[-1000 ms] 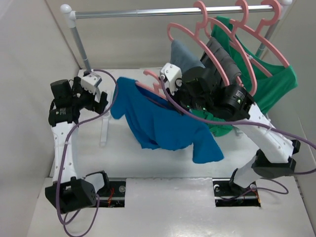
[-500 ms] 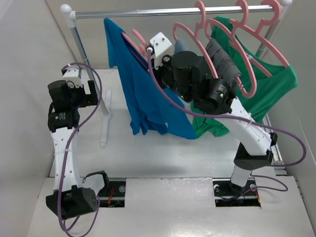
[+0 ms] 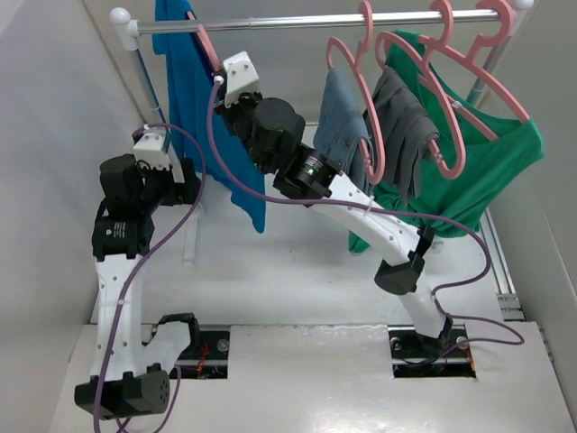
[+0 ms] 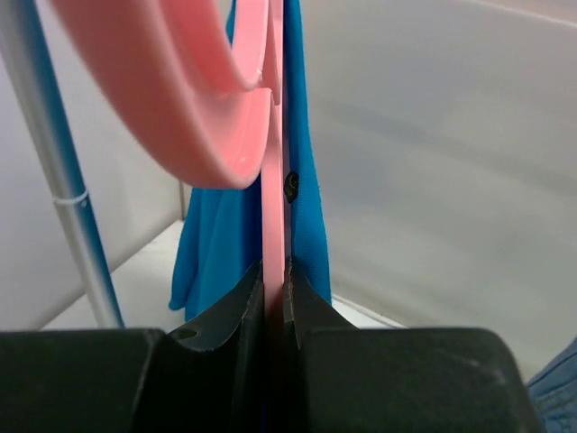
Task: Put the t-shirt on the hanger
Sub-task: Hang the hanger with tshirt onto the clothesline
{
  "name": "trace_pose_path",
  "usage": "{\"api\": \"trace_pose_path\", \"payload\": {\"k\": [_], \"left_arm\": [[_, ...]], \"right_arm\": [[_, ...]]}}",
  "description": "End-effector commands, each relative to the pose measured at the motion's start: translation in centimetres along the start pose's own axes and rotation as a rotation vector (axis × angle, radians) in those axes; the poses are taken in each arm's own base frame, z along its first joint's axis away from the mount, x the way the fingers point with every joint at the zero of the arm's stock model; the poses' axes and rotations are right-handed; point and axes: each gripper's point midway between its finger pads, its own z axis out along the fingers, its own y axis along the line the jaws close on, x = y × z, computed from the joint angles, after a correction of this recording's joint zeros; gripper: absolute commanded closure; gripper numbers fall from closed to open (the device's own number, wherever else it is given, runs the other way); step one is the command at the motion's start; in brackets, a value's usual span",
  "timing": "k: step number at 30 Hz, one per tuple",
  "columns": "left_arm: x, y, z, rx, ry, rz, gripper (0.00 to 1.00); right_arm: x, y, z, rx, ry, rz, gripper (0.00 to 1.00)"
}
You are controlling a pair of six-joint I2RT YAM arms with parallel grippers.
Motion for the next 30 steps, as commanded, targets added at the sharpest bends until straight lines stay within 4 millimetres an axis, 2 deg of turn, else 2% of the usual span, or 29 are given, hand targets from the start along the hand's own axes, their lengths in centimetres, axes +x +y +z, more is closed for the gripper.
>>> {"api": "trace_pose_path", "payload": {"k": [1,5,7,8,10,14,16,20,23,27,29,30], "left_arm": [[-0.1,-1.5,-0.8,0.065,-0.027,0.041,0.0],[0.6,-2.0,-0.7,0.084,-0.015,0.032,0.0],[0.6,-2.0,-0.7,0.084,-0.015,0.032,0.0],[0.6,-2.0,-0.7,0.084,-0.015,0.032,0.0],[0.6,-2.1,-0.7,0.084,-0.014,0.035,0.0],[1.4,-2.2,-0.7,0.082,0.005,0.035,0.0],[1.8,-2.2,-0.6,0.082,0.014,0.024,0.0],[2.0,-2.3,-0.4,0.092,0.014,0.023,0.0],[2.0,-2.3,-0.4,0.092,0.014,0.023,0.0],[2.0,-2.3,-0.4,0.092,0.014,0.023,0.0],[2.0,-2.3,-0.4,0.092,0.014,0.023,0.0],[2.3,-2.3,-0.3,0.092,0.023,0.021,0.0]], "right_arm": [[-10.9,-5.5,-2.1,0.149,-0.316,0.232,1.0],[-10.2,-5.6,-0.8,0.172,-0.345,0.265,1.0],[-9.1,-6.3,0.4,0.197,-0.349,0.267,1.0],[-9.4,-6.5,0.2,0.199,-0.356,0.273,1.0],[-7.9,-7.0,1.6,0.218,-0.349,0.284,1.0],[-6.2,-7.5,3.1,0.223,-0.338,0.285,1.0],[-5.4,-6.8,3.6,0.21,-0.329,0.275,1.0],[-2.5,-5.2,4.8,0.184,-0.268,0.242,1.0],[-1.7,-5.1,5.3,0.177,-0.256,0.248,1.0],[-1.6,-4.7,5.4,0.157,-0.253,0.249,1.0],[-0.6,-3.7,5.6,0.116,-0.221,0.25,1.0],[-0.9,-3.9,5.4,0.116,-0.223,0.251,1.0]]}}
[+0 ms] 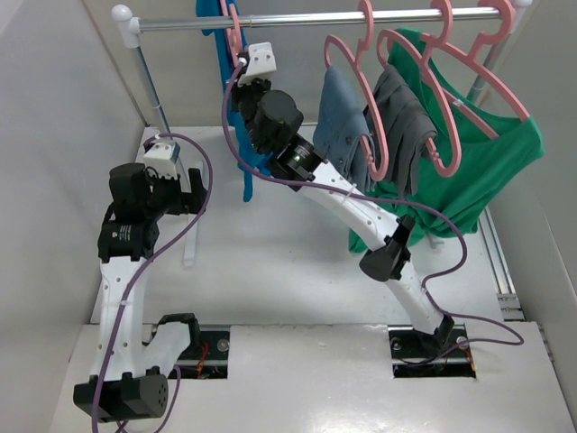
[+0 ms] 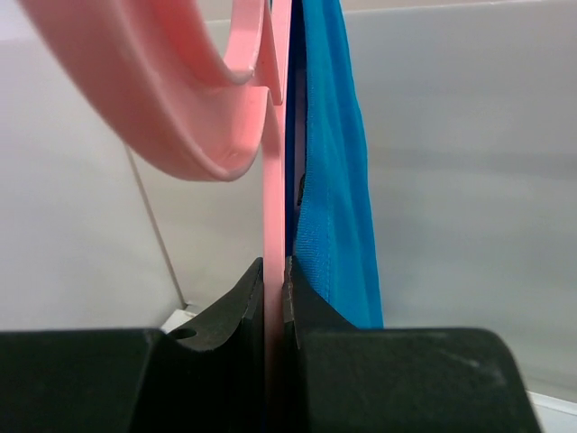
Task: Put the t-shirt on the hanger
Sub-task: Hang the hanger with tshirt onto the clothesline
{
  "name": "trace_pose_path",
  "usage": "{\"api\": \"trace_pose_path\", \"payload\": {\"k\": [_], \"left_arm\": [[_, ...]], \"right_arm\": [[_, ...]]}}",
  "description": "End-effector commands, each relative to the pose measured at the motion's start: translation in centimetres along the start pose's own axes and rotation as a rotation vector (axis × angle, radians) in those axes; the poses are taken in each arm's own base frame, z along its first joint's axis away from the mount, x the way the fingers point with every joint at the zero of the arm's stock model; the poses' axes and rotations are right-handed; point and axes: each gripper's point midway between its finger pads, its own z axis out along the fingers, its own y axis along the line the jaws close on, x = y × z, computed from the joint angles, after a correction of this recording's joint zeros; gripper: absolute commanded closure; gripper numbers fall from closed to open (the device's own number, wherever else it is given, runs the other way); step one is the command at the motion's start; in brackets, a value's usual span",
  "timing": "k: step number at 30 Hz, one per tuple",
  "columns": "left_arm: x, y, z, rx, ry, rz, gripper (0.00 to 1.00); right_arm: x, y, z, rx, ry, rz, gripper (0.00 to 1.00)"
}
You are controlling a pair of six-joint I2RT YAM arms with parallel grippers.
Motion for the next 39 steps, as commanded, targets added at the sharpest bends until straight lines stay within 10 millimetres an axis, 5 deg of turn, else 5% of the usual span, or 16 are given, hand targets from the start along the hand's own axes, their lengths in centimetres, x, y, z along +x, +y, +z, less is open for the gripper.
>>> {"api": "trace_pose_path", "payload": {"k": [1,13,23,28,33,39], "left_arm": [[-0.3,-0.4,-0.1,0.013,-0.027,0.005,0.0],[0.0,-0.5,0.0,0.023,-0.018,0.002,0.0],[0.0,-0.5,0.0,0.023,-0.018,0.002,0.0],[0.0,-0.5,0.0,0.023,-0.018,0.002,0.0],[0.4,-0.4,0.1,0.023,-0.009,0.009,0.0],[0.6,-0.5,0.0,0.023,-0.009,0.009,0.0]], "right_arm": [[-2.8,1.0,-0.7,-0.057,-0.045,0.071,1.0],[-2.4,5.7,-2.6,-0.137,-0.037,0.097,1.0],[-2.0,5.8,-2.5,-0.135,-0.037,0.088,1.0],[-2.3,5.8,-2.7,-0.157,-0.049,0.052,0.48],[-3.7,6.7,-3.9,-0.271,-0.067,-0.004,0.29],[-4.8,6.0,-6.1,-0.346,-0.041,-0.027,0.27]]}}
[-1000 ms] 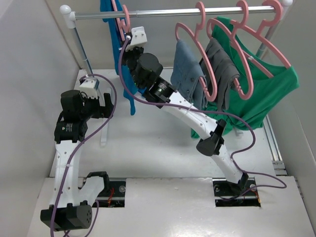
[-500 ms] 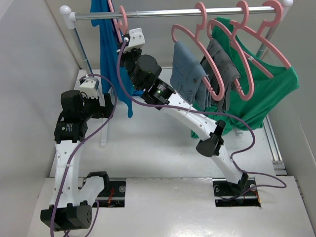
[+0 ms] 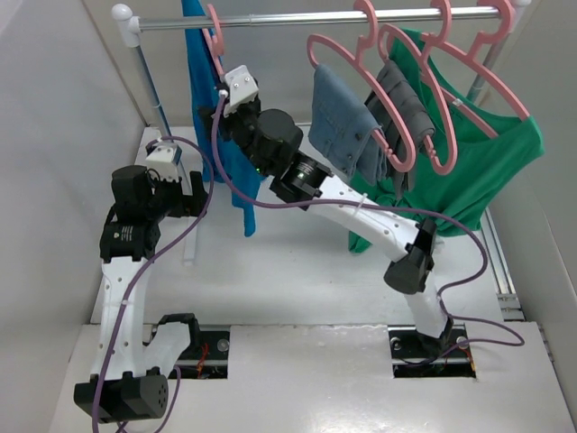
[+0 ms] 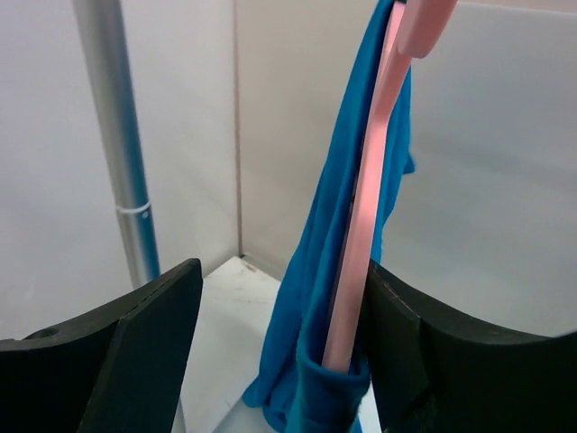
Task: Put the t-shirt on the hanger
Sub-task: Hang the hanger with tshirt onto the clothesline
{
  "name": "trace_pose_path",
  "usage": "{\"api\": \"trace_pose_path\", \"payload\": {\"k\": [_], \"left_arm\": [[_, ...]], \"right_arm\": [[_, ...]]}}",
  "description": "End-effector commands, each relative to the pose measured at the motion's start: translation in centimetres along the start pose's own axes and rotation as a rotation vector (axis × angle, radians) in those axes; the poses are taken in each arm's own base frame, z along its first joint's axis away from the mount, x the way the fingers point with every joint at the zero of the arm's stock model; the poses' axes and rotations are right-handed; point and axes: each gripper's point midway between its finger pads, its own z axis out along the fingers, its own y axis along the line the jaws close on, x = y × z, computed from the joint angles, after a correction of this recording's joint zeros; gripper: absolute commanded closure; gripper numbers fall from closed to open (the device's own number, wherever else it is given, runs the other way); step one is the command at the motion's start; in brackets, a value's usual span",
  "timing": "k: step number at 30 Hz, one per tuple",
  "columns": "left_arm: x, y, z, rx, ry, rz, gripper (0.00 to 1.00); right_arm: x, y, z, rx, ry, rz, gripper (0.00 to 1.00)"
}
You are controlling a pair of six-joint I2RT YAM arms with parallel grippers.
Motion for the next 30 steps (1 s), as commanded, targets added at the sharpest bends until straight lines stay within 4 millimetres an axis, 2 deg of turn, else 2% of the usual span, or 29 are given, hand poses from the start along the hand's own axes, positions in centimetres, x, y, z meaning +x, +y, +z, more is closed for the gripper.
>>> {"api": "trace_pose_path", "payload": {"k": [1,2,3,4,6,9,11,14,17,18,21,22,24,25,30], "left_arm": [[-0.4,-0.5,-0.3,0.018,-0.034,0.015,0.0],[-0.4,-0.5,-0.3,0.018,-0.034,0.015,0.0],[-0.4,-0.5,-0.3,0.018,-0.034,0.015,0.0],[-0.1,-0.4,-0.2,0.019,-0.025,0.013,0.0],[-0.1,-0.4,-0.2,0.019,-0.025,0.013,0.0],[-0.3,-0.4,-0.1,0.018,-0.034,0.024,0.0],[-0.3,-0.4,-0.1,0.018,-0.034,0.024,0.0],[-0.3,-0.5,-0.1,0.027,-0.034,0.024,0.0],[-0.3,-0.5,-0.1,0.027,-0.034,0.024,0.0],[0.1,-0.5,0.0,0.028,-0.024,0.021,0.0],[-0.2,-0.5,-0.2,0.027,-0.042,0.036,0.0],[0.1,-0.5,0.0,0.027,-0.033,0.033,0.0],[0.0,-0.1,-0.3,0.004,-0.042,0.045,0.0],[0.2,0.0,-0.1,0.003,-0.041,0.054,0.0],[0.7,1.4,0.0,-0.069,-0.032,0.082,0.0]], "right_arm": [[-5.4,-0.1,-2.2,-0.071,-0.084,0.021,0.26],[-5.6,0.0,-2.6,-0.091,-0.085,0.018,0.22],[-4.6,0.8,-3.2,-0.117,-0.059,0.01,0.22],[-6.2,0.3,-4.1,-0.126,-0.08,0.007,0.22],[-6.5,0.8,-5.0,-0.18,-0.083,0.003,0.17],[-6.7,0.9,-6.5,-0.224,-0.076,-0.003,0.15],[-6.3,0.5,-7.5,-0.229,-0.054,-0.01,0.1],[-6.3,-0.1,-8.8,-0.232,-0.043,-0.014,0.08],[-6.9,0.5,-9.9,-0.29,-0.056,-0.013,0.08],[-7.1,0.5,-10.6,-0.313,-0.055,-0.015,0.08],[-8.3,1.2,-12.5,-0.403,-0.085,-0.012,0.08],[-8.4,1.3,-13.1,-0.424,-0.084,-0.013,0.02],[-8.5,1.6,-14.3,-0.464,-0.089,-0.014,0.0],[-9.7,0.9,-15.2,-0.461,-0.103,-0.011,0.0],[-10.4,0.4,-18.9,-0.529,-0.107,-0.012,0.0]]}}
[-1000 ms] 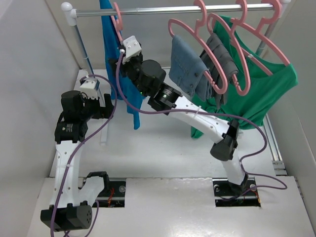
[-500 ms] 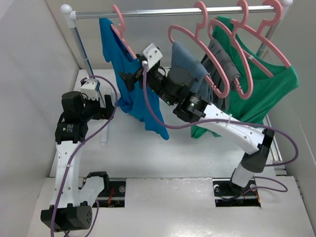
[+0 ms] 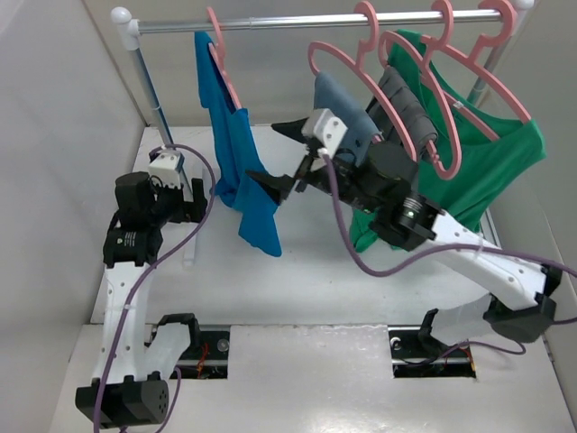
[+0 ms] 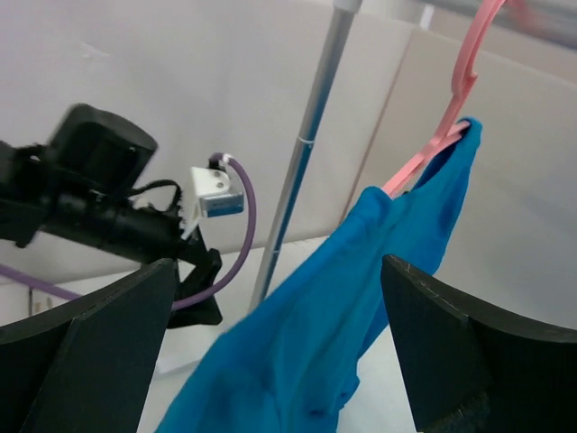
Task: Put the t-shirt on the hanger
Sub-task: Hang the hanger with tshirt onto the clothesline
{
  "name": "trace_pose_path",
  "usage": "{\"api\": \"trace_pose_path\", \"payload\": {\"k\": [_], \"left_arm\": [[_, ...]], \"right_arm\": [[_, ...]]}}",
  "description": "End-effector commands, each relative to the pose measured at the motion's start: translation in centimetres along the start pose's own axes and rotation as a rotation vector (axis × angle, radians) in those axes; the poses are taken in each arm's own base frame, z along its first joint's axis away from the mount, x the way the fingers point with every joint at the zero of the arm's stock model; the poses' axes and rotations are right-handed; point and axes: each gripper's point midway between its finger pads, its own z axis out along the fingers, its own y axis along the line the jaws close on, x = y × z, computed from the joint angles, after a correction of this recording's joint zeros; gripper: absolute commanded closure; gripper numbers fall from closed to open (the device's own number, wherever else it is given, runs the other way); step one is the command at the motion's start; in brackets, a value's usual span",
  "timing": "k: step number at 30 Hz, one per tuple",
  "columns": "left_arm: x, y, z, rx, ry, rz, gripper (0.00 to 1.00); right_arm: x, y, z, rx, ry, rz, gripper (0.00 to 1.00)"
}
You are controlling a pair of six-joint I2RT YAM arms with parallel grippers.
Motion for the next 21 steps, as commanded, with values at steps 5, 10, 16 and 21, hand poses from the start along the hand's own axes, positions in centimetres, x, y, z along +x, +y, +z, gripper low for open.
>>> {"api": "trace_pose_path", "payload": {"k": [5,10,16,21], "left_arm": [[1.5,2.7,0.6,-0.145,-0.013,0.038,0.0],[2.6,5.1,0.9,-0.278,0.0,0.021,0.0],[4.4,6.2,1.7,-0.333,0.023,-0.017,0.0],[4.4,6.3,1.9,-0.33,0.01,-0.04,0.0]], "right_arm": [[1.9,3.0,-6.3,-0.131,0.036,0.002,0.0],[9.5,4.0,-10.4,-0.096,0.241,0.083,0.0],[20.1,4.0,-16.7,0.076,0.495,0.186,0.0],[27.1,3.8,-21.3,0.242,0.647,0.26,0.0]]}}
